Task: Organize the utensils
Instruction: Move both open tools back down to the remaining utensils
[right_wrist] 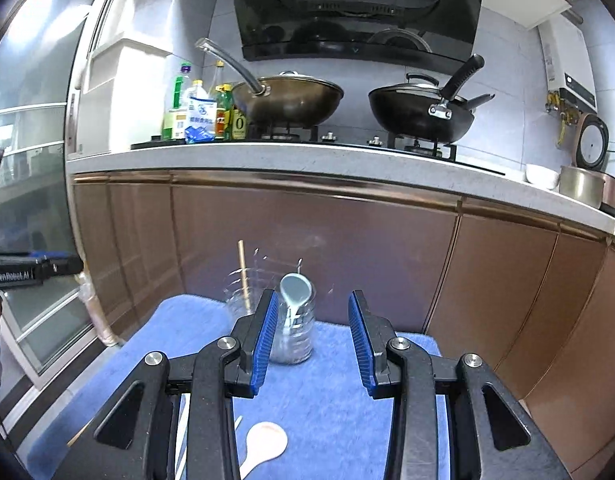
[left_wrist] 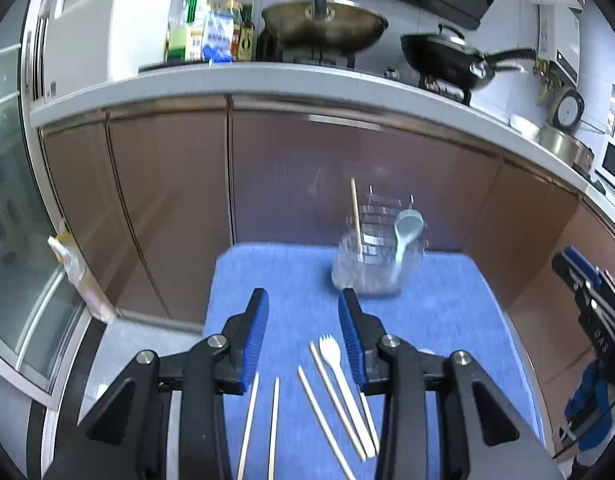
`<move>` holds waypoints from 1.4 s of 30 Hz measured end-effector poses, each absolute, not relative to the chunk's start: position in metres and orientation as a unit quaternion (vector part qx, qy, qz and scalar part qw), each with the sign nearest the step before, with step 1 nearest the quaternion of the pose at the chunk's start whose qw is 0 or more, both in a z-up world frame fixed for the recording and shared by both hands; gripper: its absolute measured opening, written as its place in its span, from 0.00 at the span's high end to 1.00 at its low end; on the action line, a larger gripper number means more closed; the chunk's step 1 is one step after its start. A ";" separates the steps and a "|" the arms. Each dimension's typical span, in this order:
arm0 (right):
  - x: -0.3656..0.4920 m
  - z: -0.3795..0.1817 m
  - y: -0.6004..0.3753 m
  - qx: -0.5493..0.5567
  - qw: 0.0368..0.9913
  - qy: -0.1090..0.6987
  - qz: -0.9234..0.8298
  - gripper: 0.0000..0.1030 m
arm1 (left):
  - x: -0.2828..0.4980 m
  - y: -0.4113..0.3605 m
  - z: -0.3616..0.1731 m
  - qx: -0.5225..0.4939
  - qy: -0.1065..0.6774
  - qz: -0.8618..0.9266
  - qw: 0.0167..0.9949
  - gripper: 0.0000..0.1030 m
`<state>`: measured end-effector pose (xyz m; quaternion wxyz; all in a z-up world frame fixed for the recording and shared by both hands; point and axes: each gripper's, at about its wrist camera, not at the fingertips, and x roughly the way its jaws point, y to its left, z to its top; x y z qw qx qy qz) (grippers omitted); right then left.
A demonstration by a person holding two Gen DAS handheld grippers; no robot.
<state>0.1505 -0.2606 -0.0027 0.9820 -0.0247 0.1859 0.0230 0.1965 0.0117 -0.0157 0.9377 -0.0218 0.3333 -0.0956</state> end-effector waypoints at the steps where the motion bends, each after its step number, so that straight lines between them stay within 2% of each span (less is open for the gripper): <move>1: 0.146 -0.004 -0.261 -0.023 0.982 0.188 0.026 0.65 | 0.191 0.014 -0.019 -0.022 0.342 -0.099 0.934 0.66; 14: 0.123 -0.037 -0.275 -0.007 0.969 0.243 0.046 0.66 | 0.181 0.031 -0.064 -0.052 0.422 -0.123 0.896 0.67; 29: 0.154 -0.122 -0.305 0.057 0.927 0.357 0.101 0.69 | 0.239 0.027 -0.158 -0.059 0.552 -0.123 0.822 0.67; 42: 0.191 -0.173 -0.311 0.095 0.890 0.424 0.139 0.70 | 0.279 0.023 -0.207 -0.045 0.597 -0.109 0.793 0.77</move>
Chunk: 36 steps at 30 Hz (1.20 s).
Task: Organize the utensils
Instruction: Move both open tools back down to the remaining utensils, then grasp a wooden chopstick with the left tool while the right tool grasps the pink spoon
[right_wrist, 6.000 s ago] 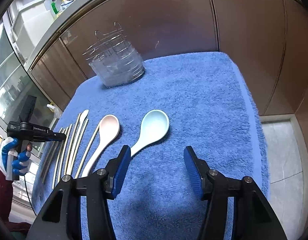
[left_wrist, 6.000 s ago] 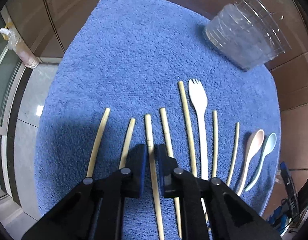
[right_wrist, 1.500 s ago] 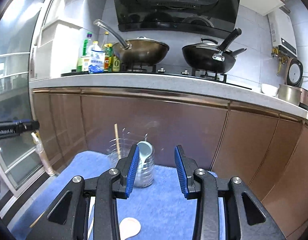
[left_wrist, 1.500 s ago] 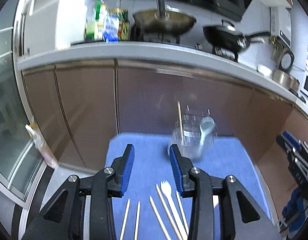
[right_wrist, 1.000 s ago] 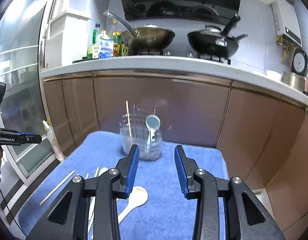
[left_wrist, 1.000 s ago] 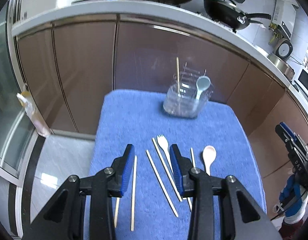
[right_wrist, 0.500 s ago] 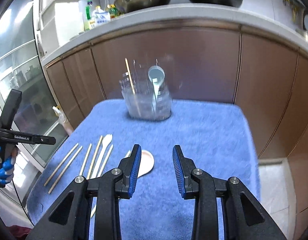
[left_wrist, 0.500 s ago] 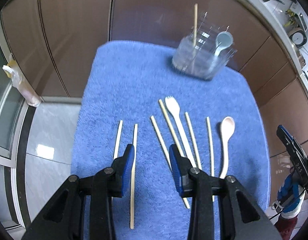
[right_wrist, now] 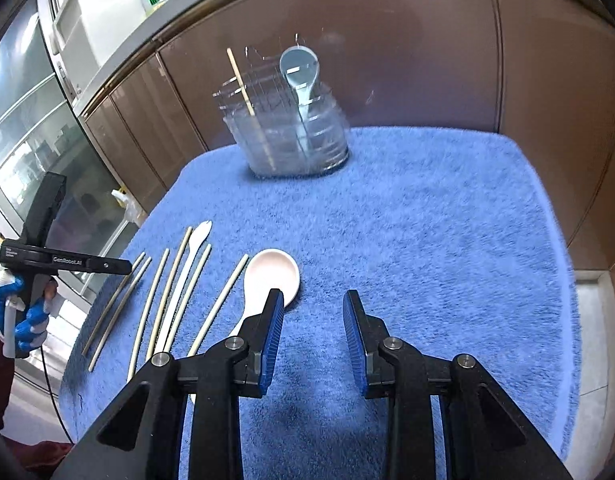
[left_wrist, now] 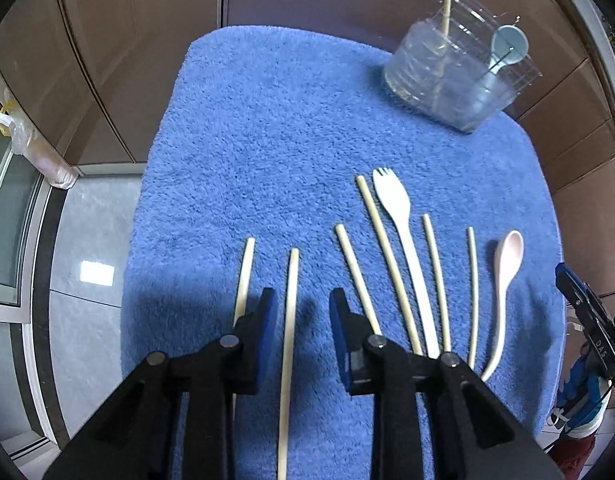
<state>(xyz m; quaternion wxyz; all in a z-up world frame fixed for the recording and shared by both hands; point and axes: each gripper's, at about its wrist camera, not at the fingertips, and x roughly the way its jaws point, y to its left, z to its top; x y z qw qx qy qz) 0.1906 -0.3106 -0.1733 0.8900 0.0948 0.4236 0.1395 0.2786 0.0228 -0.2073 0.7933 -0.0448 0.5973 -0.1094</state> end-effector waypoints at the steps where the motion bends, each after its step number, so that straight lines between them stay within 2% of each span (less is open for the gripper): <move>1: 0.194 -0.177 -0.311 0.098 0.887 0.428 0.145 0.70 | 0.281 0.022 -0.210 -0.041 0.599 -0.109 0.792 0.78; 21: 0.265 -0.224 -0.297 0.150 0.821 0.499 0.234 0.73 | 0.302 0.012 -0.229 -0.024 0.635 -0.111 0.764 0.89; 27: 0.275 -0.225 -0.290 0.138 0.815 0.507 0.243 0.81 | 0.305 0.014 -0.230 -0.022 0.641 -0.108 0.760 0.94; 31: 0.278 -0.225 -0.286 0.126 0.810 0.513 0.254 0.90 | 0.306 0.014 -0.231 -0.018 0.640 -0.104 0.761 0.95; 36: 0.276 -0.222 -0.278 0.111 0.814 0.510 0.256 0.93 | 0.304 0.011 -0.230 -0.012 0.635 -0.098 0.767 0.95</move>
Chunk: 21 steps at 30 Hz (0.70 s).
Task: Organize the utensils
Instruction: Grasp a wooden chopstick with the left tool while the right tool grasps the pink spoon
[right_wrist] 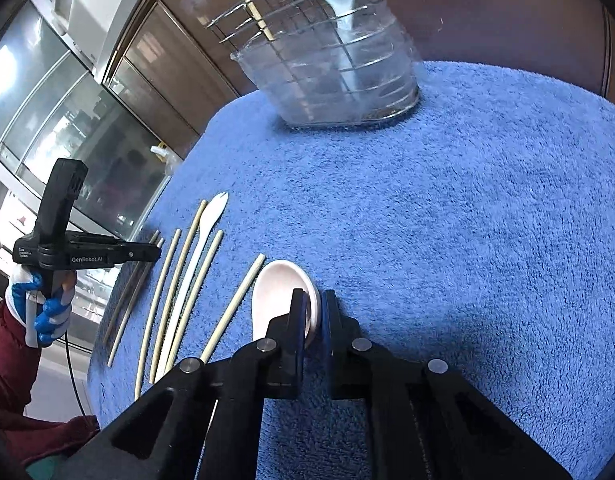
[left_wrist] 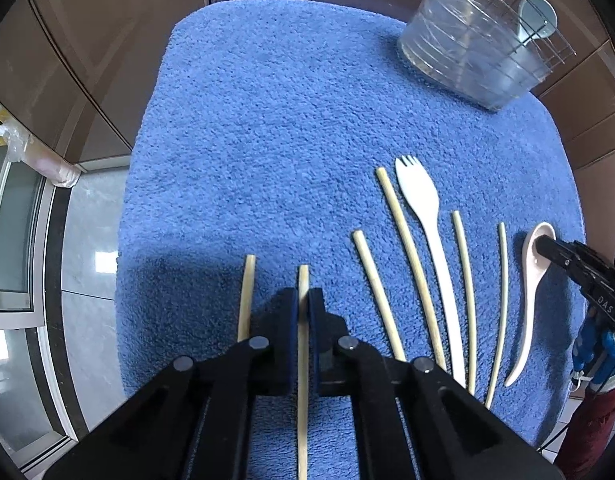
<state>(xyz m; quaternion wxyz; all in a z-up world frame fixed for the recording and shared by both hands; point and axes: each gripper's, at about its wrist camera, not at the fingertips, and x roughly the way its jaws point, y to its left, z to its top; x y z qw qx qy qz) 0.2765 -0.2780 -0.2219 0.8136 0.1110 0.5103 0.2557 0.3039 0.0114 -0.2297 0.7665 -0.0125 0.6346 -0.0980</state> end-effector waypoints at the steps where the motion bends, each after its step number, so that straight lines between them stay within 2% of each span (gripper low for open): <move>1: 0.276 -0.221 -0.277 0.110 0.815 0.509 0.255 0.93 | 0.304 0.012 -0.229 -0.016 0.634 -0.097 0.767 0.96; 21: 0.210 -0.156 -0.281 0.076 0.867 0.443 0.215 0.93 | 0.240 0.035 -0.151 -0.036 0.541 -0.118 0.832 0.96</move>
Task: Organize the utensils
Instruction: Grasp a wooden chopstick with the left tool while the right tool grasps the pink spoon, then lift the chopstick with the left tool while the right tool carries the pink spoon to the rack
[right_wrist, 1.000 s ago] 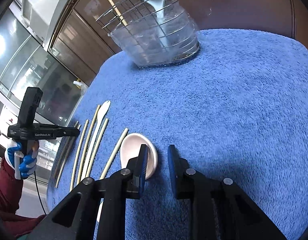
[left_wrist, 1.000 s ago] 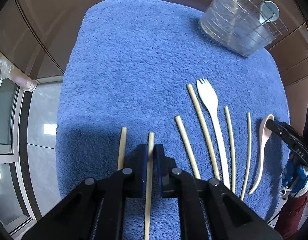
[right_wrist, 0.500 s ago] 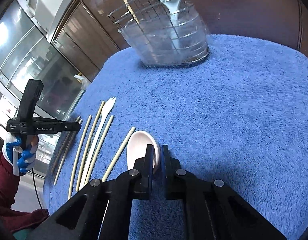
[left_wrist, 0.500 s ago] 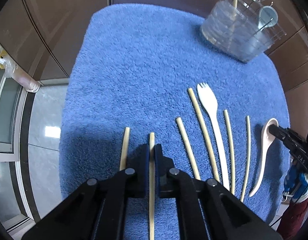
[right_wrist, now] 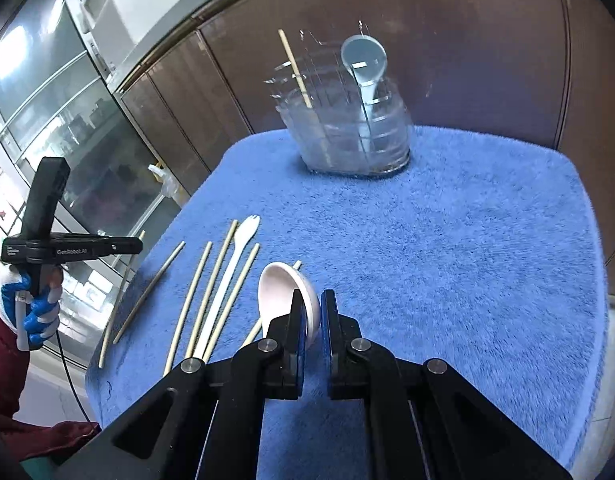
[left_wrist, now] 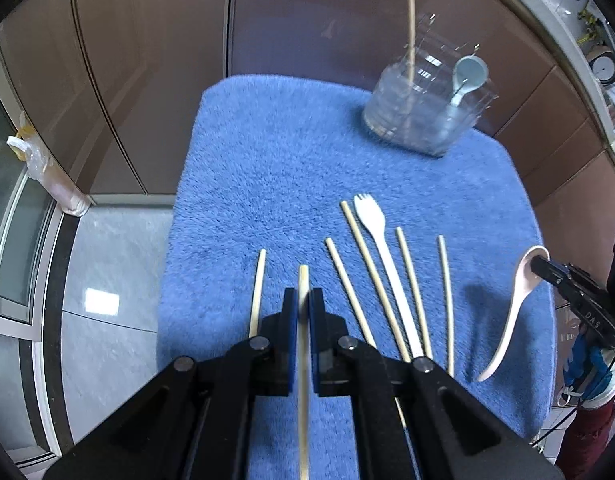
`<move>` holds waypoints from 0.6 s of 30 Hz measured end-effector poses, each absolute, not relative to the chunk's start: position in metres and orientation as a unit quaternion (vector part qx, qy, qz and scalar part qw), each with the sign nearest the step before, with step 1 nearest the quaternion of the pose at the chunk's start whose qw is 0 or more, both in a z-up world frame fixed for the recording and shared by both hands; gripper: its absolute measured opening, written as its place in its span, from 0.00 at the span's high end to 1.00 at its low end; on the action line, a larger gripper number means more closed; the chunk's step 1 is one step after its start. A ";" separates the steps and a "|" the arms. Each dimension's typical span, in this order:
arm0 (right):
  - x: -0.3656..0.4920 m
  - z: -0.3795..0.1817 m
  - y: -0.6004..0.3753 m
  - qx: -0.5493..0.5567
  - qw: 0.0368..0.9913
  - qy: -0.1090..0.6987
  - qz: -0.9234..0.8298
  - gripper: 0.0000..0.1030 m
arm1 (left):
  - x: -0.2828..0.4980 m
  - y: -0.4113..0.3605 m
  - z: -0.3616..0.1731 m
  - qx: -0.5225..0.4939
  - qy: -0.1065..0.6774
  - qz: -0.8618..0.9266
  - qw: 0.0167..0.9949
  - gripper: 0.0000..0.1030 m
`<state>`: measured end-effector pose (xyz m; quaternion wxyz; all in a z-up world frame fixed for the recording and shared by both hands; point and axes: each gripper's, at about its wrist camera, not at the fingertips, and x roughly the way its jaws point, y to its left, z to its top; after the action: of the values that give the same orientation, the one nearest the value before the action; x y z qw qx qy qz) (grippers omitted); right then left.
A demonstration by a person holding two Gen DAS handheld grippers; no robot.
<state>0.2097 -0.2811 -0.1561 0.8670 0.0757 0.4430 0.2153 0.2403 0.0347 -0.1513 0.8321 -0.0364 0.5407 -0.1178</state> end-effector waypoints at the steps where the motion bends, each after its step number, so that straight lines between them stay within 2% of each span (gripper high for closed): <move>1: 0.205 -0.151 -0.280 0.074 0.870 0.439 0.213 0.93 | 0.235 0.037 -0.145 -0.038 0.533 -0.119 0.837 0.96; 9: 0.180 -0.109 -0.274 0.054 0.900 0.394 0.175 0.93 | 0.212 0.041 -0.093 -0.057 0.468 -0.132 0.872 0.96; 18: 0.200 -0.036 -0.266 0.028 0.946 0.301 0.117 0.94 | 0.232 0.021 -0.016 -0.082 0.359 -0.149 0.918 0.96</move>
<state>0.2001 -0.2663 -0.0360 0.9460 0.0278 0.3011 0.1167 0.2319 0.0213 -0.0157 0.9179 -0.0819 0.3586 -0.1490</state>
